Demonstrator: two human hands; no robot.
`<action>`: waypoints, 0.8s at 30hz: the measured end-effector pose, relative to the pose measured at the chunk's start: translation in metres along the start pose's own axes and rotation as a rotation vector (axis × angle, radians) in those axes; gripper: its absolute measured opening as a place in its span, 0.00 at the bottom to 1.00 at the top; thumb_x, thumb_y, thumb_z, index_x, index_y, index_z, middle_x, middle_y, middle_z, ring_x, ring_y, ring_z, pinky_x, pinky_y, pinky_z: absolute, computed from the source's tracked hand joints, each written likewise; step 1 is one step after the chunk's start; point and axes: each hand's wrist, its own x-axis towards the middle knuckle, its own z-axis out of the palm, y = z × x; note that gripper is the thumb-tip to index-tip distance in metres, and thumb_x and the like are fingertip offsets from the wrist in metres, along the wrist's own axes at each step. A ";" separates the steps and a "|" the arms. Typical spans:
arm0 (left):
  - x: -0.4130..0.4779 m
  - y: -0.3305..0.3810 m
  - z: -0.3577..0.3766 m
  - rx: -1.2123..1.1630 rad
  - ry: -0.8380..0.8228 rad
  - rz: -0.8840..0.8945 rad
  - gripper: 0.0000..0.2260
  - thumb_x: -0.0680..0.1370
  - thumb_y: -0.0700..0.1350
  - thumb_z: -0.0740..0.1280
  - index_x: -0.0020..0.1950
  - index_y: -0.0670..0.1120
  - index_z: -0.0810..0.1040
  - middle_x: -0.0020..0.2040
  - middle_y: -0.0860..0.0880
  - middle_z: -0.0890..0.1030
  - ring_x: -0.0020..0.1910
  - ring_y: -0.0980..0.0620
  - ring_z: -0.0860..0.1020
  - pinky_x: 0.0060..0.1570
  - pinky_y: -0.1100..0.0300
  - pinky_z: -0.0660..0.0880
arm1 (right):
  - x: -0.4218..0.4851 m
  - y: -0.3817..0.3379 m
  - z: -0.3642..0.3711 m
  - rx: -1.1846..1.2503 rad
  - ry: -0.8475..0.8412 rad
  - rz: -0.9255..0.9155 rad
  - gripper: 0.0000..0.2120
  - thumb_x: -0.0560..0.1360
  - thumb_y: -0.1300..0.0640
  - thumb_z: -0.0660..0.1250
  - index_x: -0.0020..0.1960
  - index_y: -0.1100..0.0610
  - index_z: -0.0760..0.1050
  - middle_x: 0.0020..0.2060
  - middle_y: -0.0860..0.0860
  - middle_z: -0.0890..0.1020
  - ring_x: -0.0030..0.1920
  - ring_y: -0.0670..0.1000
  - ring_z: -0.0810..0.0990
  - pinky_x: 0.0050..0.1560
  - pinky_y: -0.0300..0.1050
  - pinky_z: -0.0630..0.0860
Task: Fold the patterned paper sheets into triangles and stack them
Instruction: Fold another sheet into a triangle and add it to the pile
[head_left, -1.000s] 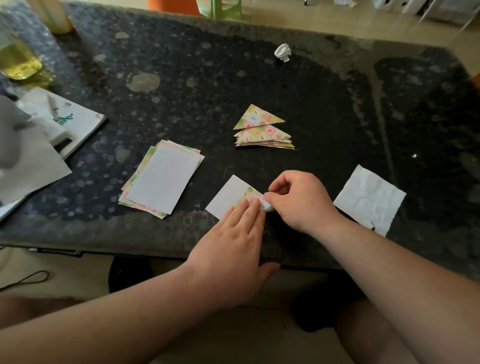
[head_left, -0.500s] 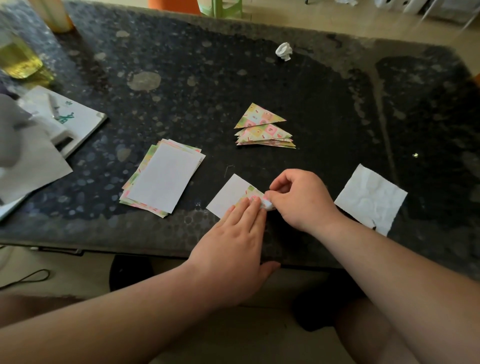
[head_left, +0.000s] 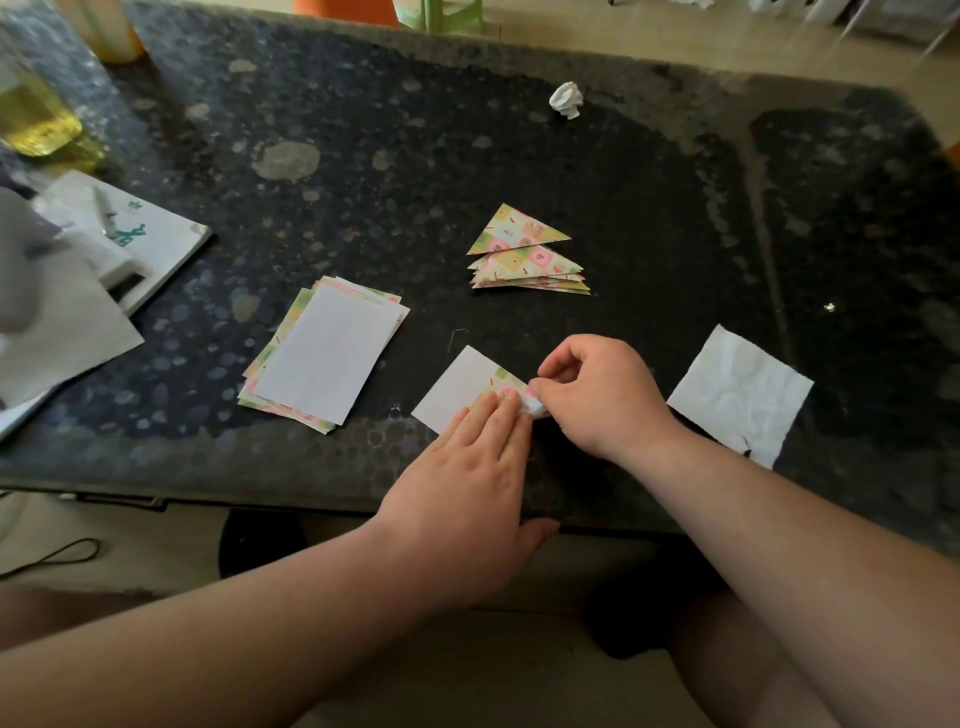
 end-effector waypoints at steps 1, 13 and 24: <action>0.000 0.000 0.000 0.000 0.001 0.000 0.41 0.82 0.67 0.50 0.82 0.43 0.36 0.83 0.45 0.36 0.81 0.48 0.34 0.80 0.51 0.38 | 0.000 0.000 0.000 -0.002 0.001 0.002 0.08 0.76 0.53 0.75 0.43 0.45 0.76 0.40 0.43 0.81 0.42 0.44 0.80 0.43 0.42 0.79; 0.004 -0.001 0.001 -0.028 0.066 -0.015 0.41 0.82 0.68 0.51 0.83 0.45 0.39 0.84 0.46 0.40 0.82 0.49 0.38 0.81 0.53 0.40 | 0.010 0.002 -0.043 -0.127 -0.166 0.061 0.06 0.78 0.54 0.71 0.42 0.49 0.82 0.40 0.47 0.84 0.44 0.50 0.83 0.46 0.48 0.81; 0.008 0.006 0.004 0.006 0.120 -0.033 0.41 0.80 0.71 0.51 0.84 0.46 0.46 0.84 0.45 0.47 0.82 0.46 0.44 0.79 0.53 0.42 | -0.067 -0.011 -0.038 -0.756 -0.505 -0.260 0.43 0.79 0.49 0.65 0.82 0.40 0.40 0.61 0.50 0.79 0.58 0.58 0.80 0.49 0.51 0.75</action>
